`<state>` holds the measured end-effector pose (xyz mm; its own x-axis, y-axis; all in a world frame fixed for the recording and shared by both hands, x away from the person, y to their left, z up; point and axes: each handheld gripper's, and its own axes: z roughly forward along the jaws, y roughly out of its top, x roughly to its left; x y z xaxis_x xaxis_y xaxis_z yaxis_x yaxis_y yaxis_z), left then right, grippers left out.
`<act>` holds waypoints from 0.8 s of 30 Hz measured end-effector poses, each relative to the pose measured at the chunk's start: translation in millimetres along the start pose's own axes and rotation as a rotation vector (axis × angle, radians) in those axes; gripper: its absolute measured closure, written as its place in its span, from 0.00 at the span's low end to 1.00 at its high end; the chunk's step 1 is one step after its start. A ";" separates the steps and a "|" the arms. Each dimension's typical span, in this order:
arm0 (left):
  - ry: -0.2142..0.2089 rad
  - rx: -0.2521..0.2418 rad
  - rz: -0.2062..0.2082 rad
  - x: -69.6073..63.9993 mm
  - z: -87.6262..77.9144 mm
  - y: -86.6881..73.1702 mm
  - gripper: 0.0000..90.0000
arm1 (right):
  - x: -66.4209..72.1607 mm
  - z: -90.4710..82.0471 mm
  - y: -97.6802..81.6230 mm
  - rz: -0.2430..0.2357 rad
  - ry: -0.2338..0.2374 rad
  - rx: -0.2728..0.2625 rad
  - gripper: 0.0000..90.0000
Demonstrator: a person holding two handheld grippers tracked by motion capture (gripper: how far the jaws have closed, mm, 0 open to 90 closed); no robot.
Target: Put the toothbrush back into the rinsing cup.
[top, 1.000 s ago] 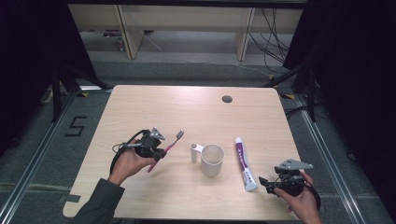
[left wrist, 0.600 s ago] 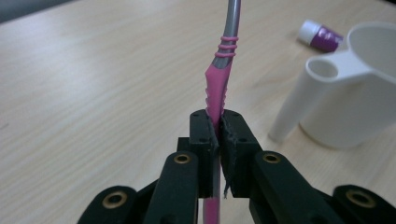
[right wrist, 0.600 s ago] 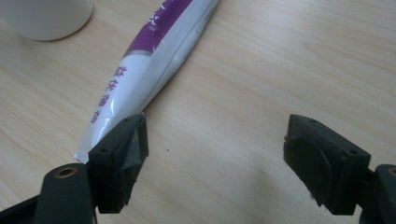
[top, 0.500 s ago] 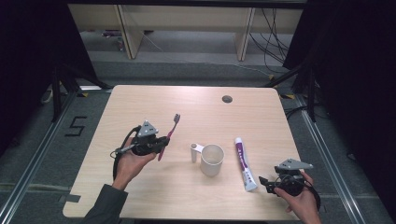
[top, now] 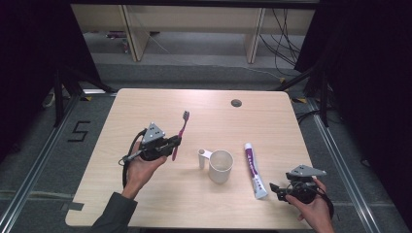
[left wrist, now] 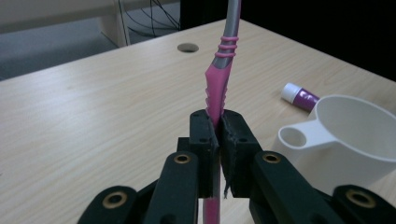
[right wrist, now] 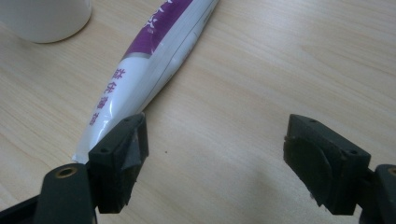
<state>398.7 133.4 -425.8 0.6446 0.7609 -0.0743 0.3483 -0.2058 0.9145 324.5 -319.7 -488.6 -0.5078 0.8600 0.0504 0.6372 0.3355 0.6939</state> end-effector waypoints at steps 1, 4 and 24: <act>-0.001 -0.016 0.002 -1.0 -0.2 1.2 0.92 | 0.1 -0.1 -0.1 0.000 0.000 -0.001 0.25; -0.009 -0.052 0.001 -4.1 0.4 4.8 0.92 | 0.3 -0.2 0.1 0.004 -0.007 0.003 0.25; -0.068 -0.189 0.009 -27.2 11.8 25.9 0.92 | -2.3 -0.8 0.2 -0.030 -0.024 -0.003 0.25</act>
<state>398.2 100.1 -404.9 0.6937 0.7151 -0.0865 0.2125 -0.0884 0.9732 325.3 -321.9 -487.9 -0.5123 0.8587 0.0121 0.6200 0.3600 0.6971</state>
